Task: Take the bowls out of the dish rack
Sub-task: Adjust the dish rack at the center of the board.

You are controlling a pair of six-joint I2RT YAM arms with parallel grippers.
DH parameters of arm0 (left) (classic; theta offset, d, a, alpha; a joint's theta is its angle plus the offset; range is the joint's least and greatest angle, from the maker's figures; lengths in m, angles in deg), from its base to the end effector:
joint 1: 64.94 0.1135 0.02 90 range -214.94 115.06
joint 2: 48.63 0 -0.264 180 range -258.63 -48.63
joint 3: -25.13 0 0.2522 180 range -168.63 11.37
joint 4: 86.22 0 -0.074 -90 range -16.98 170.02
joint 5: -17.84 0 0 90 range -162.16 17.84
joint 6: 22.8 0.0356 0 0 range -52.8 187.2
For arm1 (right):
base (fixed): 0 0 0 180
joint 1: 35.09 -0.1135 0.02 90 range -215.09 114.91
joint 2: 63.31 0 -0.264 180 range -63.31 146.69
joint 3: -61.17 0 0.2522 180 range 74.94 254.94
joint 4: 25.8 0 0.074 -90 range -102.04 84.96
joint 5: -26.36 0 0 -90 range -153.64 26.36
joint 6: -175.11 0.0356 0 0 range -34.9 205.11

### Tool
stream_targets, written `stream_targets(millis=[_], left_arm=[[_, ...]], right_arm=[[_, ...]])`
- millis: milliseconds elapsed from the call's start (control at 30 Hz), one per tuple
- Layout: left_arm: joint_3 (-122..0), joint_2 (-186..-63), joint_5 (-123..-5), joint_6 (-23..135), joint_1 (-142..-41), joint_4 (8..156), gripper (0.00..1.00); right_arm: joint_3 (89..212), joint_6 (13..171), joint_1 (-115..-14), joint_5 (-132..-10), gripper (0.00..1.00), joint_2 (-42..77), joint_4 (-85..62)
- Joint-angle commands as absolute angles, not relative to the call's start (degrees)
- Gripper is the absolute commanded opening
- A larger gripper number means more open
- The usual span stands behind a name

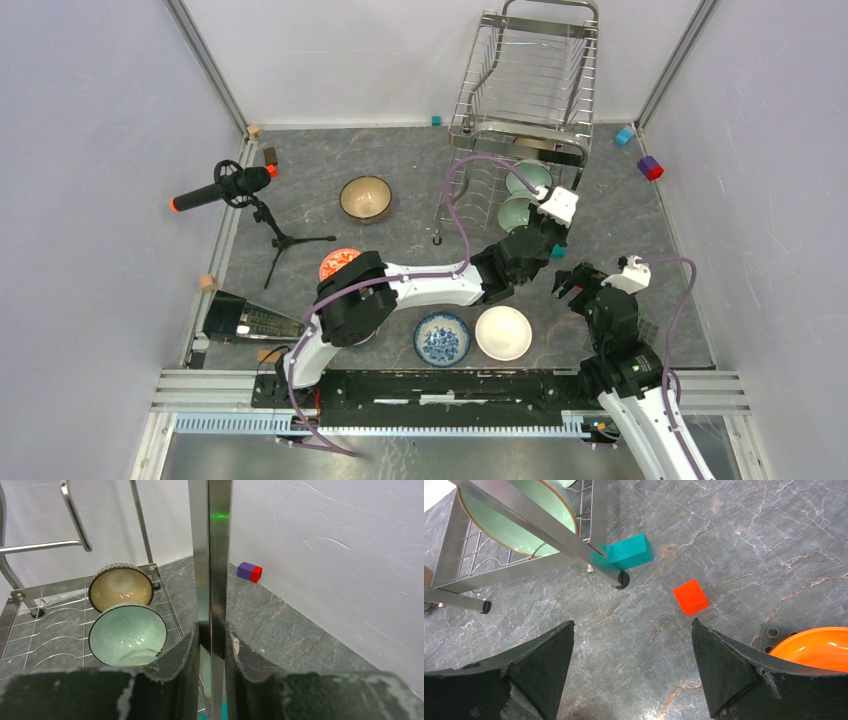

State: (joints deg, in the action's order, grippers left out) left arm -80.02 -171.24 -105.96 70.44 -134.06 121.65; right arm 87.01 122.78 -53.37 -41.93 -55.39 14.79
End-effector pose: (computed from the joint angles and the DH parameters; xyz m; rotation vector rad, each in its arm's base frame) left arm 0.1984 -0.4645 0.2789 0.4009 1.3851 -0.5388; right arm 0.0965 0.0180 0.1862 0.5684 1.8622 0.2763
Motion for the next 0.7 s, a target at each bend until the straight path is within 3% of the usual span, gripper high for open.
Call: stream_targets(millis=[0, 267, 433, 667], left_arm=[[-73.7, -166.5, -106.8, 73.5, -132.5, 124.4, 0.17], [-61.0, -156.3, -100.4, 74.9, -131.3, 125.7, 0.02], [-52.8, -148.5, -93.5, 73.4, -130.4, 124.1, 0.02], [-45.2, -140.0, -86.8, 70.9, -128.8, 121.2, 0.02]], right_arm=[[87.1, 122.0, -53.7, -41.9, 0.91, -55.2, 11.7], [89.1, 119.5, -53.7, -41.9, 0.91, -53.5, 9.4], [90.0, 116.0, -53.7, -39.8, 0.91, -53.3, 4.3], [85.9, 110.9, -53.7, -34.0, 0.9, -49.8, -23.4]])
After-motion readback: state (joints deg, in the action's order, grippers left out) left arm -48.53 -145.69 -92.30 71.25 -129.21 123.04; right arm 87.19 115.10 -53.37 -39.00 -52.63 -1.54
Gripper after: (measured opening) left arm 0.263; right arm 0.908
